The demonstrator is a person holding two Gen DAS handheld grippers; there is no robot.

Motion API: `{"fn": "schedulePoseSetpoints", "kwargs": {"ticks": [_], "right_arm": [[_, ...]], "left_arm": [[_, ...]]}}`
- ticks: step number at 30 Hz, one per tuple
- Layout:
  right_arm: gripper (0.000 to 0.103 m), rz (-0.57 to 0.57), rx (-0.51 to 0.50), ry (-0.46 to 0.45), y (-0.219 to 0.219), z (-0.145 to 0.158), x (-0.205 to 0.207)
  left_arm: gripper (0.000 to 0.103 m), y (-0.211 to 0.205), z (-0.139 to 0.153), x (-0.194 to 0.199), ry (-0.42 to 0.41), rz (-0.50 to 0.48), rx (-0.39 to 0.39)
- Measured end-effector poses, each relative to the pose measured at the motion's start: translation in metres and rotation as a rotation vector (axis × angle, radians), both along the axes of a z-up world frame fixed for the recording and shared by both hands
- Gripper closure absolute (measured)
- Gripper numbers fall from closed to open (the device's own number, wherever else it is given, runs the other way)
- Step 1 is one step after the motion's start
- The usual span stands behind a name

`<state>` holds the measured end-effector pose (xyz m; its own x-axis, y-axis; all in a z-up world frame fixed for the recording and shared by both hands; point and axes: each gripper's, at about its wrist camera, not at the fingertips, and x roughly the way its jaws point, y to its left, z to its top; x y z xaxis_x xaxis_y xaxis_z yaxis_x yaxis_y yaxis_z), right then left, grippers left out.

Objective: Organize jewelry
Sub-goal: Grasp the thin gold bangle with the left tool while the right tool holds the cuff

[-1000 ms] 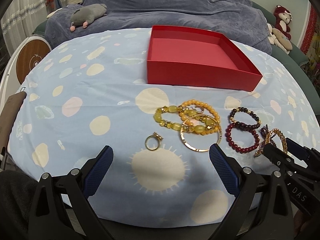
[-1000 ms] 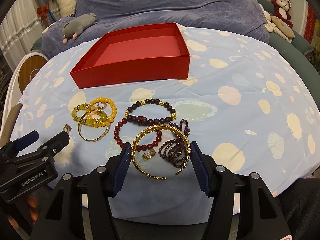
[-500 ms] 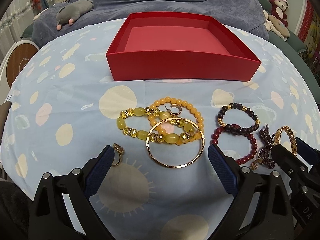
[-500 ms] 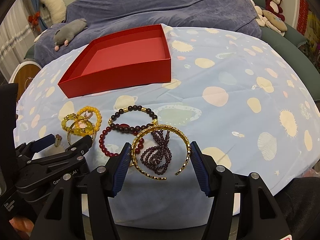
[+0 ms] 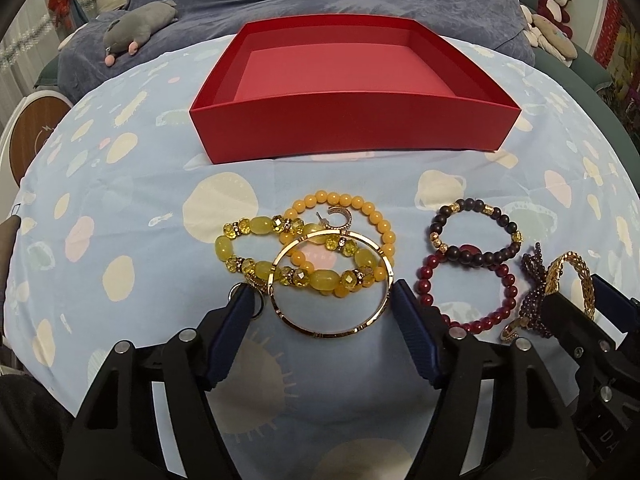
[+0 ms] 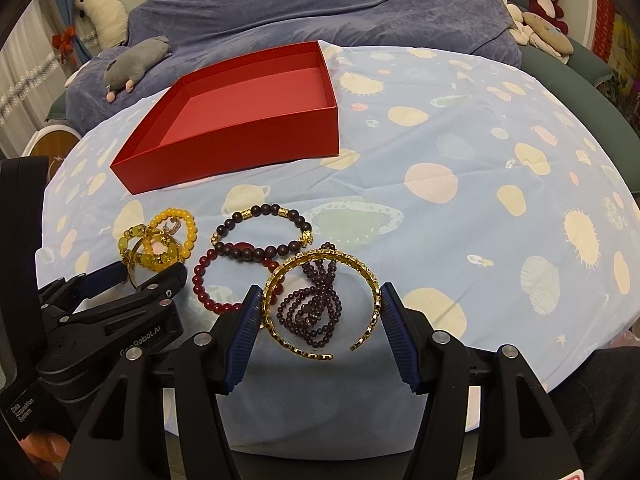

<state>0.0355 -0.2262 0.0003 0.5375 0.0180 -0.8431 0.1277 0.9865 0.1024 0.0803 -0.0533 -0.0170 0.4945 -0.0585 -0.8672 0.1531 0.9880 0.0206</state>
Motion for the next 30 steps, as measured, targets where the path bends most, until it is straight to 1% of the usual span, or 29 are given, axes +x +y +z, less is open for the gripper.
{"fn": "schedulePoseSetpoints", "kwargs": {"ticks": [2, 5, 14, 18, 21, 22, 23, 24, 25, 27, 29, 30], "right_arm": [[0.046, 0.002, 0.0, -0.004, 0.001, 0.001, -0.001], [0.046, 0.004, 0.002, -0.008, 0.001, 0.003, -0.002], [0.046, 0.003, 0.014, -0.014, 0.0, 0.004, -0.005], [0.046, 0.004, 0.017, -0.017, 0.0, 0.006, -0.005], [0.046, 0.004, 0.023, -0.025, 0.0, 0.009, -0.006], [0.046, 0.006, 0.025, -0.026, 0.001, 0.009, -0.006], [0.046, 0.007, 0.026, -0.027, 0.001, 0.01, -0.007], [0.046, 0.009, 0.027, -0.028, 0.002, 0.01, -0.007], [0.046, 0.011, 0.026, -0.029, 0.002, 0.011, -0.007], [0.046, 0.015, 0.023, -0.027, 0.003, 0.01, -0.006], [0.046, 0.013, 0.024, -0.025, 0.003, 0.01, -0.006], [0.046, 0.013, 0.026, -0.023, 0.003, 0.009, -0.007]], "left_arm": [[0.046, -0.001, 0.002, -0.001, -0.004, -0.009, -0.007], [0.046, 0.001, 0.004, -0.003, 0.008, -0.007, -0.031], [0.046, 0.016, 0.007, -0.013, -0.004, 0.016, -0.084], [0.047, 0.021, 0.013, -0.015, -0.006, 0.025, -0.111], [0.048, 0.025, 0.023, -0.018, -0.019, 0.032, -0.147], [0.051, 0.026, 0.026, -0.018, -0.024, 0.031, -0.157], [0.058, 0.027, 0.028, -0.018, -0.025, 0.027, -0.169], [0.085, 0.028, 0.029, -0.017, -0.014, 0.012, -0.187], [0.091, 0.028, 0.027, -0.014, 0.009, 0.004, -0.192], [0.09, 0.029, 0.024, -0.012, 0.022, 0.011, -0.198], [0.082, 0.03, 0.018, -0.012, 0.043, 0.012, -0.188], [0.065, 0.032, 0.015, -0.012, 0.052, 0.021, -0.188]]}}
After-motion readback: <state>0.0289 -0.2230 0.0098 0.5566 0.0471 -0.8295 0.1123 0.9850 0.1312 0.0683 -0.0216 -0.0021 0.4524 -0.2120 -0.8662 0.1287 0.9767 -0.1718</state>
